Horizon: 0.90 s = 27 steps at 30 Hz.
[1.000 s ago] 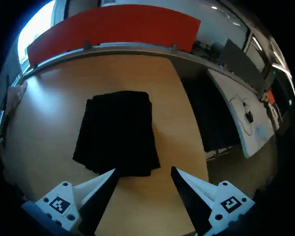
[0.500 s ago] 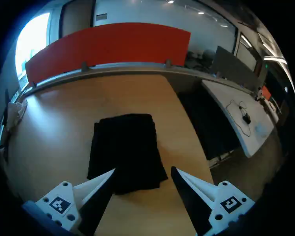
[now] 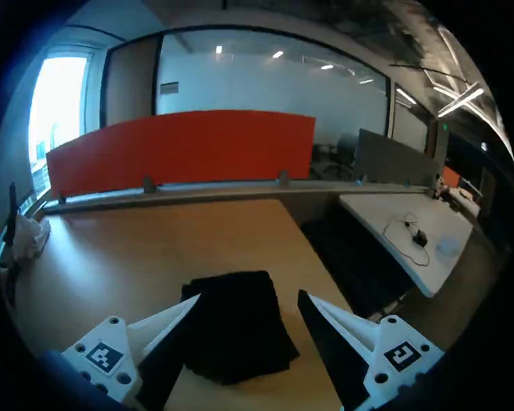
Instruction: Fold towel
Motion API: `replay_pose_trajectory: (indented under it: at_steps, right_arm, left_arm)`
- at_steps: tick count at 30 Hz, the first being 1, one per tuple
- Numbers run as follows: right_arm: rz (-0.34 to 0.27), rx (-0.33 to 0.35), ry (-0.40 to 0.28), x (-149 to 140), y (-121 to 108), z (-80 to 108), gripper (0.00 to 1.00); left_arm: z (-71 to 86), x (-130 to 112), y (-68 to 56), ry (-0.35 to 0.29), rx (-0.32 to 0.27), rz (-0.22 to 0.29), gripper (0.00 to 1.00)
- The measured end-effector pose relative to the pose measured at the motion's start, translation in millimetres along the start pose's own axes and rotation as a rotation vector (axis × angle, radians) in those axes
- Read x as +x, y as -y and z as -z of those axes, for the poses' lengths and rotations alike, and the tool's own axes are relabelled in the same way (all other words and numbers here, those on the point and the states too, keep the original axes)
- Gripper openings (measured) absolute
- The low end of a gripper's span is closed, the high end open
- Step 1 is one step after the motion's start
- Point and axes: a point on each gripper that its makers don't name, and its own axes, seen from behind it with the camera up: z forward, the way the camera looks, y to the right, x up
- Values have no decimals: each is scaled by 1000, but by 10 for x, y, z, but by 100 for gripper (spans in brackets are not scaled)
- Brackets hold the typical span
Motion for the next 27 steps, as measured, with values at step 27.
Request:
replay_pose_trajectory:
  at_steps: [27]
  right_arm:
    - [47,3,-310,836,286,271,100]
  left_arm:
    - [157,1081,200,-318,57,15,95]
